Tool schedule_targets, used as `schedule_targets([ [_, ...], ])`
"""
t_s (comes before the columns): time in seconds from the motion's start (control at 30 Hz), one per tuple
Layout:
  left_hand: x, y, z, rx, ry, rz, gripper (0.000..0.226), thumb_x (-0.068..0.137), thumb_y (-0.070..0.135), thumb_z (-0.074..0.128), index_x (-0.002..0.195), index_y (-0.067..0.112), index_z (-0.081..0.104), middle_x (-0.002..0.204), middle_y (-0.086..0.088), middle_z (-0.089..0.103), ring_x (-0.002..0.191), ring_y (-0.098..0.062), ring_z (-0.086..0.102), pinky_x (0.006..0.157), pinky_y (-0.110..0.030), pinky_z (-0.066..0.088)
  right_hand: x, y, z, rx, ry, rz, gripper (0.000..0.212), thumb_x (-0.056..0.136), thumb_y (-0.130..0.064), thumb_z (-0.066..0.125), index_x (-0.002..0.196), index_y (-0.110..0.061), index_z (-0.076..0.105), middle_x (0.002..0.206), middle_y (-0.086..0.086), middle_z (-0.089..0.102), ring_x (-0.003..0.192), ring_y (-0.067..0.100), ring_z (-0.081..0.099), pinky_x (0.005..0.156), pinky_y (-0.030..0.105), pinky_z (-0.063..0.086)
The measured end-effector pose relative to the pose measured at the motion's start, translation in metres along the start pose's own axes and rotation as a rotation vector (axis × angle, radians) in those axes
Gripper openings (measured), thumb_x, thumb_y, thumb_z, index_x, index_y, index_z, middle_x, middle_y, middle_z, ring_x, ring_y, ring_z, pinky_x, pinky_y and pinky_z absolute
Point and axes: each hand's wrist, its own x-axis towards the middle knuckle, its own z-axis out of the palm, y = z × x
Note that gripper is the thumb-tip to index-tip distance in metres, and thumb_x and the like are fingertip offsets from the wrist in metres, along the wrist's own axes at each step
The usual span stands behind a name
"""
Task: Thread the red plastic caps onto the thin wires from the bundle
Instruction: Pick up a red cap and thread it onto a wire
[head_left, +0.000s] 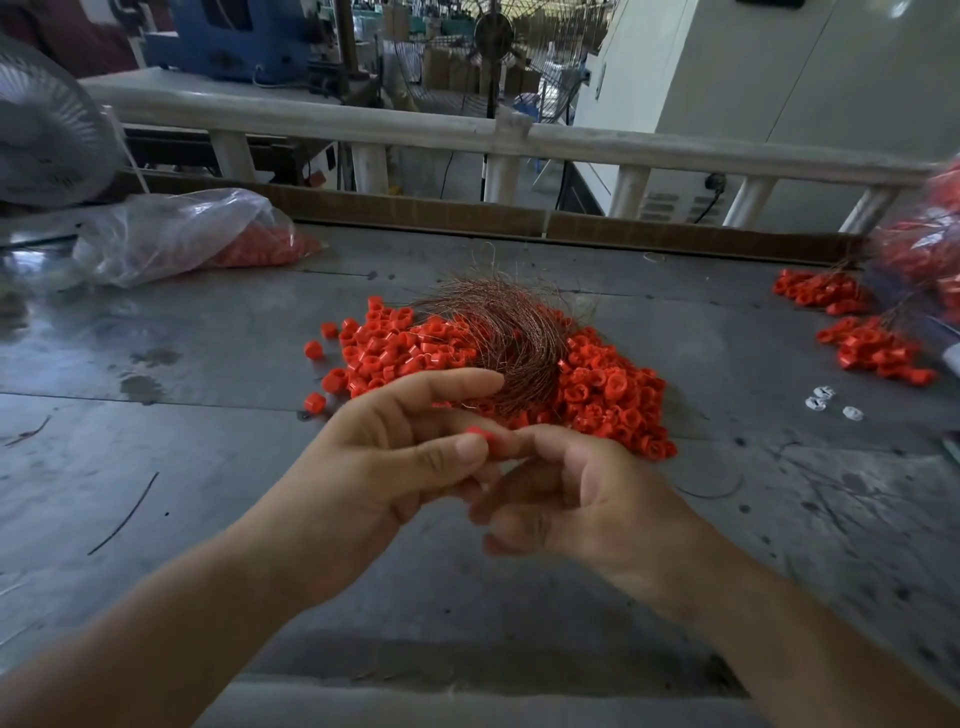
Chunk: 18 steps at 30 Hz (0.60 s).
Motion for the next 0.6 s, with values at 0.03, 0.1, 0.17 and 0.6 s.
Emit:
schedule_targets([
  [0.03,0.0,0.003,-0.003,-0.027,-0.006,0.0,0.046,0.047,0.007,0.084,0.091,0.013,0.073,0.078,-0.013,0.071,0.061,-0.015,0.065,0.054,-0.021,0.052,0.001,-0.001,0.001,0.006,0.035,-0.004,0.03,0.062,-0.023,0.066,0.091,-0.018,0.061,0.065,-0.002,0.067,0.06,0.011,0.063,0.058,0.021,0.053],
  [0.1,-0.001,0.008,-0.008,0.01,-0.018,-0.002,0.032,0.047,0.004,0.075,0.078,0.011,0.074,0.075,-0.013,0.07,0.056,-0.014,0.063,0.051,-0.022,0.051,0.001,-0.004,-0.003,-0.068,0.115,-0.047,0.017,0.068,-0.027,0.061,0.082,-0.017,0.064,0.058,-0.003,0.064,0.048,0.009,0.056,0.047,0.019,0.048],
  [0.17,-0.003,0.012,-0.011,0.127,-0.004,-0.007,0.019,0.048,0.016,0.079,0.066,0.012,0.072,0.07,-0.013,0.067,0.053,-0.012,0.061,0.048,-0.02,0.049,0.0,-0.007,-0.009,-0.236,0.159,-0.082,0.008,0.073,-0.03,0.062,0.073,-0.023,0.066,0.056,-0.006,0.062,0.044,0.006,0.052,0.044,0.018,0.044],
  [0.6,0.004,0.007,-0.046,1.297,0.214,-0.182,0.019,0.07,0.034,0.074,0.056,0.025,0.063,0.053,0.01,0.062,0.047,-0.001,0.056,0.044,-0.011,0.038,-0.002,0.011,0.008,-0.964,-0.023,-0.183,0.01,0.085,-0.024,0.062,0.091,-0.021,0.069,0.088,-0.007,0.07,0.087,0.0,0.054,0.067,0.007,0.039],
])
